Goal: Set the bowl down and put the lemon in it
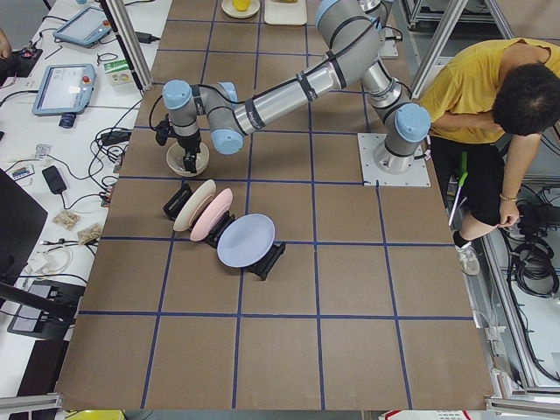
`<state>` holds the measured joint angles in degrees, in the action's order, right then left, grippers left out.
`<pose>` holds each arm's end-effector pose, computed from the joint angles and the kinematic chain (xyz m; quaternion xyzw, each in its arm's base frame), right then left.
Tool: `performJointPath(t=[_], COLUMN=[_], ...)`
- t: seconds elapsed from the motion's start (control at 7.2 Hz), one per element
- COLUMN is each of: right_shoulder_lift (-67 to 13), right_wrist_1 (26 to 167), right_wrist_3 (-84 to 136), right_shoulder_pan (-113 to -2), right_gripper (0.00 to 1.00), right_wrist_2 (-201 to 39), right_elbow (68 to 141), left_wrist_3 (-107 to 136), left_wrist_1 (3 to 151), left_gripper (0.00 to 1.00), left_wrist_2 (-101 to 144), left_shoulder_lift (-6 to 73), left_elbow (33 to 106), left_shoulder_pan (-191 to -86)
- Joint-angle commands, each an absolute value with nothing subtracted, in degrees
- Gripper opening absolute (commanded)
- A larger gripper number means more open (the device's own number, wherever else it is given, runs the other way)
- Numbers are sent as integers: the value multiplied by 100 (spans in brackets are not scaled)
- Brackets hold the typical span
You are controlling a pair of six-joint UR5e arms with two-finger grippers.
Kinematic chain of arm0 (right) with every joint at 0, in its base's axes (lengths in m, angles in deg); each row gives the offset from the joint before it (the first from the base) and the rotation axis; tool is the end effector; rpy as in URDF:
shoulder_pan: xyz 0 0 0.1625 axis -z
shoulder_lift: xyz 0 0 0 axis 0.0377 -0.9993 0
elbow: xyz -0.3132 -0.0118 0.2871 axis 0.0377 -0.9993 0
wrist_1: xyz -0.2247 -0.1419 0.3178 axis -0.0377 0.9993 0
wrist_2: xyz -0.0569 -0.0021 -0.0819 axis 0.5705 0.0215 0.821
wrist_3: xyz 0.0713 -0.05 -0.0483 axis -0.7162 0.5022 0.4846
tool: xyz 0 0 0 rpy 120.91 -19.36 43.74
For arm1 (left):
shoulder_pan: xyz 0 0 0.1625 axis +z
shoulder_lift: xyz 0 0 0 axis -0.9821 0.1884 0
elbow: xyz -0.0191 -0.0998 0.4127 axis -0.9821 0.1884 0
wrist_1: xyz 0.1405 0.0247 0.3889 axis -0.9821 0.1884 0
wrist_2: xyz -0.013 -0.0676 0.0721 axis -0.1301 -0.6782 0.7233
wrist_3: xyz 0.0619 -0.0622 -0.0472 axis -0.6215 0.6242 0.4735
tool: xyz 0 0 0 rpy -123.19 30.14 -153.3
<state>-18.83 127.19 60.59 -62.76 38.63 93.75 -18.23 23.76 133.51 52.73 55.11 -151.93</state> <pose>-0.1718 -0.6541 0.2922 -0.0590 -0.9962 -0.0451 0.0450 0.0874 -0.7317 0.2299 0.0084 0.9998 -0.0166 0.0074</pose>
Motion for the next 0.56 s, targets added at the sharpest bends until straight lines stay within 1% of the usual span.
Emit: performJointPath(t=[0.0,0.14,0.28,0.42], right_shoulder_lift=[-1395,-1272,-1123,-1043], right_wrist_1=[13452,13470,13470,13470], right_wrist_3=[6381,6487,6488,6497], right_shoulder_pan=[-6069,-5964,-5954,-5945], right_gripper=[100,100,100,100], right_wrist_2=[3739,3337,3290,3176], right_elbow=[9372,9381,9372,9372], left_wrist_3=[-1842,-1833,-1833,-1833], left_wrist_1=[2254,2254,2228,2132], left_gripper=[81,70,54,54], left_wrist_2=[13363,13355,13320,13311], left_shoulder_lift=[5417,5418,5470,5514], left_elbow=[5442,5441,5424,5415], left_shoulder_pan=[-15183,-15183,-15183,-15183])
